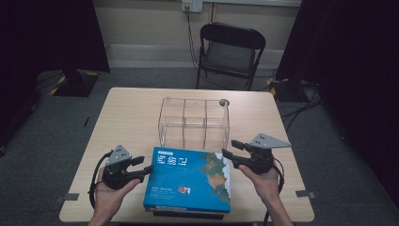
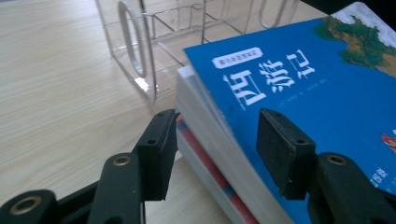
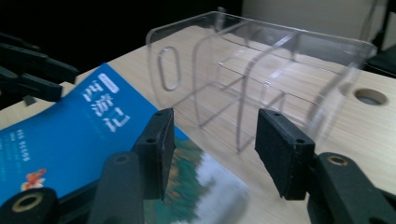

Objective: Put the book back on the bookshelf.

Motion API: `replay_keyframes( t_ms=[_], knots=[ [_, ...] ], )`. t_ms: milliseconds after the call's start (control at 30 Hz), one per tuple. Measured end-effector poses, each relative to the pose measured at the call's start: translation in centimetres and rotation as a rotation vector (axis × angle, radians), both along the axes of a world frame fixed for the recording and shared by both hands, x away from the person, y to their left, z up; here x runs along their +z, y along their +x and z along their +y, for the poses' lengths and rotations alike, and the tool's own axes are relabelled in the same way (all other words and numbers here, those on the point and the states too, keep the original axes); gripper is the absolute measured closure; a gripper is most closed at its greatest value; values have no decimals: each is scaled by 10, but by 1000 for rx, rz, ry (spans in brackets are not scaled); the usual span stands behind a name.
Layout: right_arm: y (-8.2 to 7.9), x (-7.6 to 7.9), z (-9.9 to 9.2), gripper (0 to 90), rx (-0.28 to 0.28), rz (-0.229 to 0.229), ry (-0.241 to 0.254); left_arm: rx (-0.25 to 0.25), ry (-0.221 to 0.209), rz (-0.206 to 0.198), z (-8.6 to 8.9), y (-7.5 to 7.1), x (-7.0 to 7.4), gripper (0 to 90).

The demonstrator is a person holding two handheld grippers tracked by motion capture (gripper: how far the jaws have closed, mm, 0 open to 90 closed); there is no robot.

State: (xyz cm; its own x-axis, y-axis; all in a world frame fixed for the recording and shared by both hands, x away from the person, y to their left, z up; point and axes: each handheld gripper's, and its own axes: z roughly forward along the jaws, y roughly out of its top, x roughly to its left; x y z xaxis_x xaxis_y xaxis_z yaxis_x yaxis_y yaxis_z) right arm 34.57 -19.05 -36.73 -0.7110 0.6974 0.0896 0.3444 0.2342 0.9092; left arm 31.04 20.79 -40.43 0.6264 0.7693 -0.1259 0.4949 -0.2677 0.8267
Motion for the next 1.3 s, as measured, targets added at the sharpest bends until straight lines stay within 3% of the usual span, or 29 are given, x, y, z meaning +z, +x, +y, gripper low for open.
replay_keyframes(
  t_ms=[133, 167, 200, 267, 300, 333, 367, 533, 667, 767, 933, 1000, 1300],
  knots=[
    [3, 2, 17, 451, 43, 0, -8, -16, -15, -8, -5, -2, -1, 480],
    [5, 0, 28, 470, 84, 13, -17, 0, -16, -10, -6, -2, -1, 535],
    [5, -3, 33, 489, 103, 20, -27, 1, -73, 17, -5, -1, -4, 542],
    [6, -6, 38, 504, 126, 32, -42, -3, -86, 37, -6, 0, -5, 545],
    [6, -14, 45, 517, 152, 51, -67, -6, -69, 32, -9, 1, -8, 560],
    [6, -14, 45, 517, 152, 51, -67, -6, -69, 32, -9, 1, -8, 580],
    [6, -24, 49, 517, 163, 78, -72, -7, -61, 30, -9, 1, -10, 578],
    [10, -37, 49, 481, 157, 91, -98, 6, -121, 62, -7, 4, -14, 578],
    [15, -40, 50, 433, 153, 95, -96, 12, -119, 65, -8, 4, -15, 575],
    [15, -41, 52, 430, 161, 86, -137, 23, -122, 76, -9, 5, -14, 575],
    [15, -42, 53, 456, 150, 85, -162, 4, -132, 103, -8, 11, -14, 574],
    [11, -42, 53, 461, 135, 66, -193, -6, -137, 109, -8, 15, -15, 575],
    [4, -42, 38, 495, 118, 90, -166, -15, -129, 102, -22, 32, -15, 576]
  ],
)
